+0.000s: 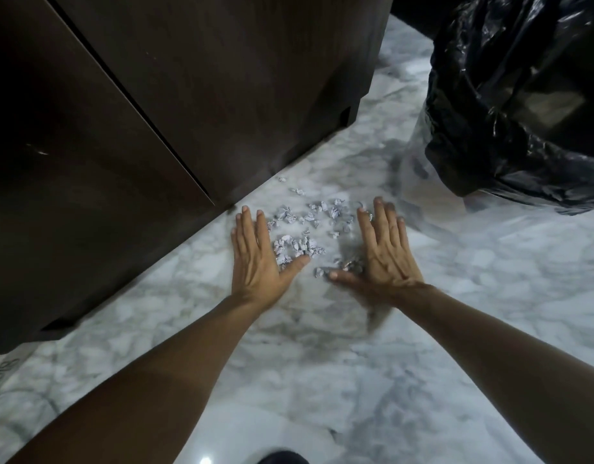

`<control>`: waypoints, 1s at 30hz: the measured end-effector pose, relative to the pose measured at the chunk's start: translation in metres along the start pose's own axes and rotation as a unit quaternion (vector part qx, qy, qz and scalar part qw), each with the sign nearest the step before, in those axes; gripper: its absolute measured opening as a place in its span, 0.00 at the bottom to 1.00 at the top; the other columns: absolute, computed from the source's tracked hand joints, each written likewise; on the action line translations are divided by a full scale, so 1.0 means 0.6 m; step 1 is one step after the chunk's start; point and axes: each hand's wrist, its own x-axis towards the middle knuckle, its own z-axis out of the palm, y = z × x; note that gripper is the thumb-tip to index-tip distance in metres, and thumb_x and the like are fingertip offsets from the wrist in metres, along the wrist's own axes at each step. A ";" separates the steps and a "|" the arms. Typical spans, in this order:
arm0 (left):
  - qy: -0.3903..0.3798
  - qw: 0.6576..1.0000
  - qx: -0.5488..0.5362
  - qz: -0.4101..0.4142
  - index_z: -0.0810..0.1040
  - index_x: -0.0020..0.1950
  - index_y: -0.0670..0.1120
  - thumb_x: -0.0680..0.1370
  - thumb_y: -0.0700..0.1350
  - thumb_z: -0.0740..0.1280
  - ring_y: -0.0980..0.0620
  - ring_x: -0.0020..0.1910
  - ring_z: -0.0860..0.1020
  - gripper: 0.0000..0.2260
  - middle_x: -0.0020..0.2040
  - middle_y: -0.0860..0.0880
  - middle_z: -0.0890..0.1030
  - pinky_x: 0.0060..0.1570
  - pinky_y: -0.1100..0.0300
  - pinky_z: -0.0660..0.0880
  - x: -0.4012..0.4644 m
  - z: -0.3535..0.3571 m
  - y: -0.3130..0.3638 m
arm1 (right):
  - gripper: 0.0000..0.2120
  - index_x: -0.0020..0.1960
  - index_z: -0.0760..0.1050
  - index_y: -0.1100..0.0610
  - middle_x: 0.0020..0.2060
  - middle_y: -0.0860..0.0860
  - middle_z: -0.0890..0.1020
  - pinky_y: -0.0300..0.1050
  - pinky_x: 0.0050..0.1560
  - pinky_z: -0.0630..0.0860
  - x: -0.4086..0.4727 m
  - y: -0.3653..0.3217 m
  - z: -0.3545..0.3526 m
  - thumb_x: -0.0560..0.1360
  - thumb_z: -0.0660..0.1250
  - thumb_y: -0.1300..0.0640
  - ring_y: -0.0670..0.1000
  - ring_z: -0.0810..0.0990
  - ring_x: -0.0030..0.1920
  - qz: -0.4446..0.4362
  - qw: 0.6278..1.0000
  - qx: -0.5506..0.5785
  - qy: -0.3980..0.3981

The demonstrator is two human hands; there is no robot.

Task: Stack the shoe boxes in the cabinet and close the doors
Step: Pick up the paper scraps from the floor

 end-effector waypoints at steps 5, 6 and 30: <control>-0.009 0.997 -0.027 0.078 0.53 0.79 0.49 0.75 0.69 0.55 0.42 0.78 0.45 0.38 0.79 0.41 0.51 0.76 0.45 0.42 0.016 -0.005 -0.008 | 0.51 0.79 0.43 0.48 0.78 0.59 0.44 0.60 0.75 0.40 0.050 0.012 -0.001 0.66 0.55 0.22 0.61 0.41 0.78 -0.047 0.999 0.017 0.000; -0.005 0.995 -0.030 0.095 0.57 0.78 0.50 0.77 0.66 0.55 0.41 0.78 0.49 0.34 0.78 0.41 0.56 0.76 0.43 0.46 0.018 -0.005 -0.008 | 0.47 0.79 0.49 0.48 0.78 0.60 0.50 0.61 0.75 0.44 0.054 0.013 0.000 0.68 0.55 0.24 0.62 0.48 0.77 -0.062 0.998 0.016 0.006; 0.160 0.974 -0.099 0.124 0.73 0.34 0.39 0.79 0.49 0.61 0.41 0.24 0.72 0.17 0.30 0.44 0.75 0.24 0.57 0.67 0.019 -0.084 0.038 | 0.11 0.50 0.72 0.61 0.43 0.56 0.79 0.42 0.32 0.67 0.002 -0.057 -0.089 0.79 0.58 0.52 0.61 0.78 0.37 -0.099 0.949 0.159 0.255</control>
